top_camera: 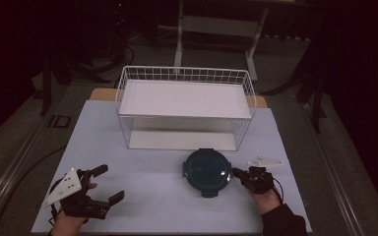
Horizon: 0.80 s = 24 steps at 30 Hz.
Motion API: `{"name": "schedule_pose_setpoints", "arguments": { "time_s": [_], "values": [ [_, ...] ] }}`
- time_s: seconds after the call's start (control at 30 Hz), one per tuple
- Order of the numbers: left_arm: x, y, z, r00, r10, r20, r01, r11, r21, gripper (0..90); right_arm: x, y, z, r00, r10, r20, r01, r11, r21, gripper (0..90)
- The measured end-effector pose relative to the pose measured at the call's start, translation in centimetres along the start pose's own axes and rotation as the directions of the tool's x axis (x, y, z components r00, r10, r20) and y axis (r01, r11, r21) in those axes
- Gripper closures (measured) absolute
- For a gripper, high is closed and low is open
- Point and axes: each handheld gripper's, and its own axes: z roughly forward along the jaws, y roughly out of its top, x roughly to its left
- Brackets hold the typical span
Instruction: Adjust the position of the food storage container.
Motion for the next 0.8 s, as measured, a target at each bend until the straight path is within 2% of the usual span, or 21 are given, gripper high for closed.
{"name": "schedule_pose_setpoints", "arguments": {
  "time_s": [0.33, 0.5, 0.8],
  "values": [
    [0.0, 0.0, 0.0, 1.0, -0.004, 0.002, 0.004, 1.0, 0.001, 0.3, 1.9, 1.0, 1.4, 0.998, -0.029, -0.056, 0.029, 1.0, 0.003, 90.0],
    [0.0, 0.0, 0.0, 1.0, -0.004, 0.003, 0.004, 1.0, 0.001, 0.3, 2.9, 1.4, 1.9, 0.9962, -0.056, -0.067, 0.056, 0.998, 0.001, 90.0],
    [0.0, 0.0, 0.1, 1.0, -0.005, 0.004, 0.005, 1.0, 0.003, 0.3, 3.9, 1.7, 2.4, 0.9927, -0.067, -0.1, 0.068, 0.998, 0.001, 90.0]
  ]
}}
